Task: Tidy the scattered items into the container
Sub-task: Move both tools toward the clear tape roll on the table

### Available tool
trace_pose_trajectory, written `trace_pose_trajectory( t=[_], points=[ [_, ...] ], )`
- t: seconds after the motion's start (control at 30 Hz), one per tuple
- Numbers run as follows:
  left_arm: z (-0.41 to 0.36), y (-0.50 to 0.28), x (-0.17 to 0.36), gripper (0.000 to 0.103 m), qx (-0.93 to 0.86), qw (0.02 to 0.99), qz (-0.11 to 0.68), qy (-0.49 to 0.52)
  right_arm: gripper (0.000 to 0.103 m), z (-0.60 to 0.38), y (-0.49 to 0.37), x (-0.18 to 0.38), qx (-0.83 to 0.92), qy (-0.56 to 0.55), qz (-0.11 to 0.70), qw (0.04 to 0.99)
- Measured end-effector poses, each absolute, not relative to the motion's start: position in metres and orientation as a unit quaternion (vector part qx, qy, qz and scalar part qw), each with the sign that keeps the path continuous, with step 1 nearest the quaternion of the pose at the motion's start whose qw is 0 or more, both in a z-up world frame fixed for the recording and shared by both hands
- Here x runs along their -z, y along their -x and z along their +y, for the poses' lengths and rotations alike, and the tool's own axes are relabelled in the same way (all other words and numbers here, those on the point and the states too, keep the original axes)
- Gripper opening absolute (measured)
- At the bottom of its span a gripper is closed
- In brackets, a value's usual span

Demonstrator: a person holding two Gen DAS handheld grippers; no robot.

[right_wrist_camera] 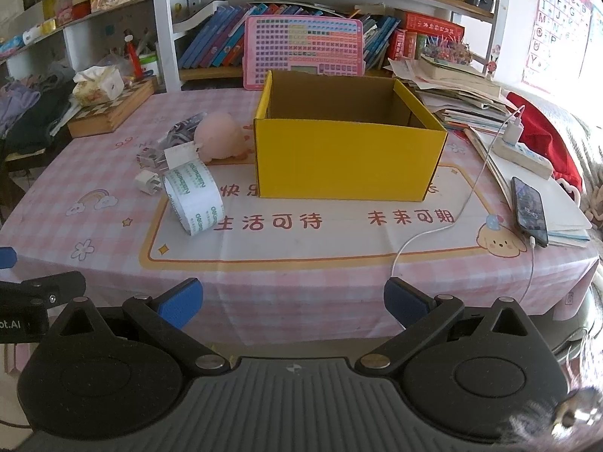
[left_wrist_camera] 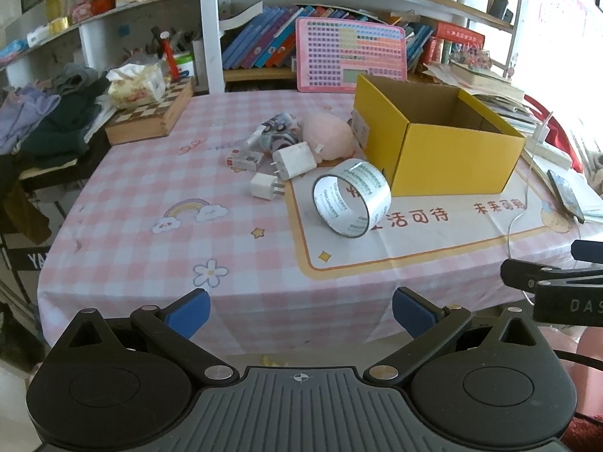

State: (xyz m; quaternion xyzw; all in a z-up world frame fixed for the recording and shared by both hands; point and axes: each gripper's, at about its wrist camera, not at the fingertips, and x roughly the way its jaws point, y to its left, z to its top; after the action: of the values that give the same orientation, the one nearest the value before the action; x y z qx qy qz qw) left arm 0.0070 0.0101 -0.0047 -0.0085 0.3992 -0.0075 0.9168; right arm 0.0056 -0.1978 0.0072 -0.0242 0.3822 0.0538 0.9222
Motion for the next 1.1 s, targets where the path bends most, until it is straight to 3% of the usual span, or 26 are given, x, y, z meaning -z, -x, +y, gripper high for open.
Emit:
trace_pose_trajectory(
  t=[1.1],
  points=[
    [0.022, 0.0, 0.001, 0.103, 0.004, 0.931, 0.366, -0.014, 0.103, -0.179, -0.007, -0.005, -0.09, 0.038, 0.382, 0.919]
  ],
)
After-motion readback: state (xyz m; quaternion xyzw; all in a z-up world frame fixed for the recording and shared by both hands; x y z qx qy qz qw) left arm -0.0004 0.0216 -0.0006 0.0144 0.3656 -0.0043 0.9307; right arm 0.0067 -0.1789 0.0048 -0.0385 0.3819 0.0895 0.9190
